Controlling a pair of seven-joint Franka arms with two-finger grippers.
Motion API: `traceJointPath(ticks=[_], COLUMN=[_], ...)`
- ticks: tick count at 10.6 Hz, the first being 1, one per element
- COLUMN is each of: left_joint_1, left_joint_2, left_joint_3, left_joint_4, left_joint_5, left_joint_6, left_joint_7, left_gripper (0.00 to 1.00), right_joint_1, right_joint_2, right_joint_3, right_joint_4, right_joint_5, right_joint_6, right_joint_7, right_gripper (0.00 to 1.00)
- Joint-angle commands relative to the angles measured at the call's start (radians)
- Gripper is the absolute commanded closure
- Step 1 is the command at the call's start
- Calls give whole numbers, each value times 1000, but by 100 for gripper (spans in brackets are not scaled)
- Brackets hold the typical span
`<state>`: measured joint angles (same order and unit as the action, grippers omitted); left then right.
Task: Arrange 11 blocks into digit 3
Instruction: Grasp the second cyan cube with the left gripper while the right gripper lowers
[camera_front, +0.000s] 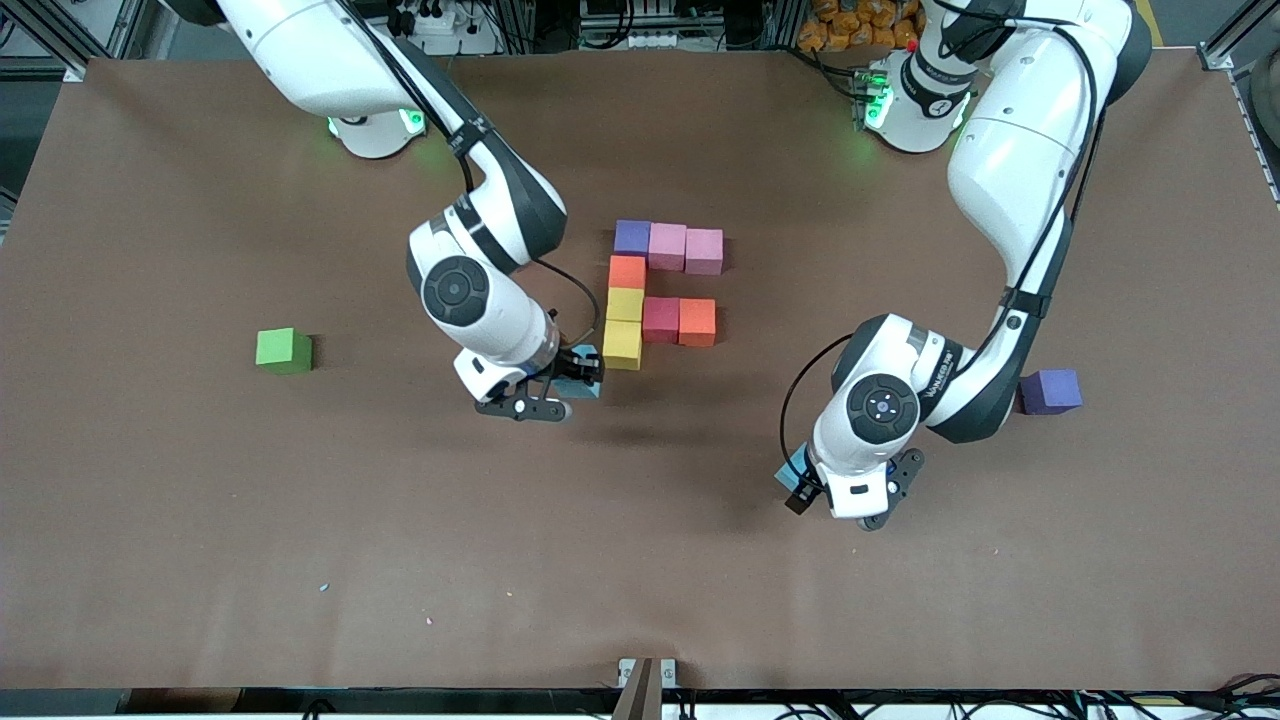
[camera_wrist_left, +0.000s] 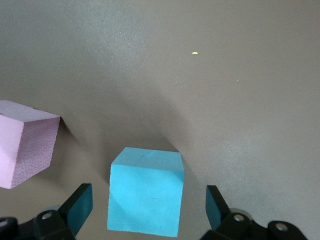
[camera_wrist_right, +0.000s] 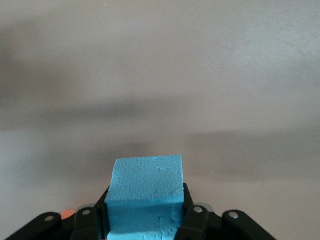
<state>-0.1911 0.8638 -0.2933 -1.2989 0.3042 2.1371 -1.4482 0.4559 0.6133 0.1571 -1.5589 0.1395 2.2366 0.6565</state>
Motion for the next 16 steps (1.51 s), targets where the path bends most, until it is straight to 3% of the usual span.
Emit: traceJointPath(ticks=[1, 5, 16], left_joint_1=[2, -1, 15], left_joint_2=[8, 26, 44], left_joint_3=[2, 3, 2], left_joint_4=[1, -11, -23], left_joint_5=[-27, -22, -23], left_joint_6=[26, 49, 75], left_joint_7=[26, 22, 28], left_gripper=[0, 0, 0], right_joint_1=[21, 58, 124], right_joint_2=[62, 155, 246], right_joint_3=[-25, -27, -60], right_joint_4=[88, 175, 247], right_joint_5=[-46, -57, -107], right_joint_6=[-28, -20, -29], right_joint_7=[28, 31, 118], right_gripper=[80, 83, 92])
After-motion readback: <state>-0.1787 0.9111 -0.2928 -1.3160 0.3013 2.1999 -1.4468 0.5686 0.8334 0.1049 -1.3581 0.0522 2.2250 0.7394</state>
